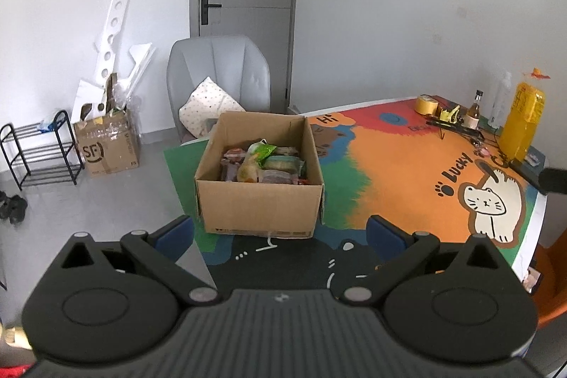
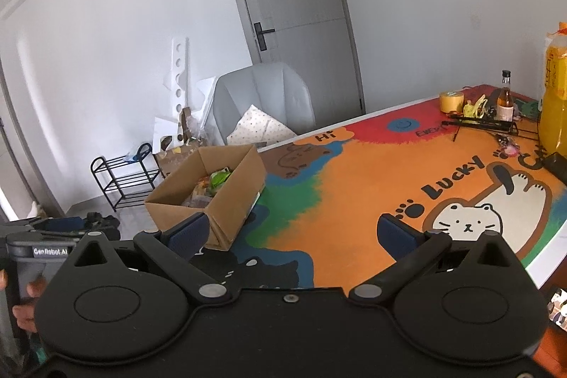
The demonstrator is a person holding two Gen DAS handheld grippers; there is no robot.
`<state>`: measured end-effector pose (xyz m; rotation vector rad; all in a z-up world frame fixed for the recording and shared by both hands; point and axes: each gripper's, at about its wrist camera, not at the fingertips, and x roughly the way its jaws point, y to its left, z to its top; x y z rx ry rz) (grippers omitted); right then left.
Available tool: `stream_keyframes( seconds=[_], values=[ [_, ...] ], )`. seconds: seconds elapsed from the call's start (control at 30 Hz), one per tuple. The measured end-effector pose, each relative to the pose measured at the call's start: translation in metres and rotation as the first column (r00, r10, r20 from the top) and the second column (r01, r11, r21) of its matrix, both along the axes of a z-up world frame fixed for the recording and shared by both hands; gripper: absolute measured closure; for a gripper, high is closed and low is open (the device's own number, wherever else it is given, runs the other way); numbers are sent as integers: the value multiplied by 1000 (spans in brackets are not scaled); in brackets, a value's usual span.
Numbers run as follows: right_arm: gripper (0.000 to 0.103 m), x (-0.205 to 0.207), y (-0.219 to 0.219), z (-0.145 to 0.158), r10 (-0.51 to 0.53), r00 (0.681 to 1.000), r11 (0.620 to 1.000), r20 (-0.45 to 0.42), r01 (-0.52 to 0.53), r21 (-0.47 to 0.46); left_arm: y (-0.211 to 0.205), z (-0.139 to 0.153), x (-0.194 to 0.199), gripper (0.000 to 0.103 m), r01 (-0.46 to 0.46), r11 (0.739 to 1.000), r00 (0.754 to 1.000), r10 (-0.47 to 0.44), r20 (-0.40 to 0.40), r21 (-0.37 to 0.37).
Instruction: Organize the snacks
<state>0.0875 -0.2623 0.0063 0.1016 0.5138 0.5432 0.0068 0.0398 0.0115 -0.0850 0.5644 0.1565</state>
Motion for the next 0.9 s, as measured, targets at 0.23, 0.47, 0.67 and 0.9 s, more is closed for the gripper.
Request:
stream_keyframes(
  seconds=[0.23,0.47,0.67,0.9],
  values=[
    [0,-1,6,-4,16,1000,1000,-9,-16,-9,2,-2,0,0,15,1000,1000,-15,-8,3],
    [0,-3,11,-5,38,999,999,-19,-38,-21,0,-3,-1,0,37,999,999,-37,-11,-7],
    [0,-2,9,-5,32,999,999,-25,-32,-15,-2,-3,-1,0,38,999,999,-38,-7,-5],
    [0,-3,9,-4,34,999,999,-23,-34,-17,-2,-2,-1,0,49,999,999,-49,-9,-6]
  ],
)
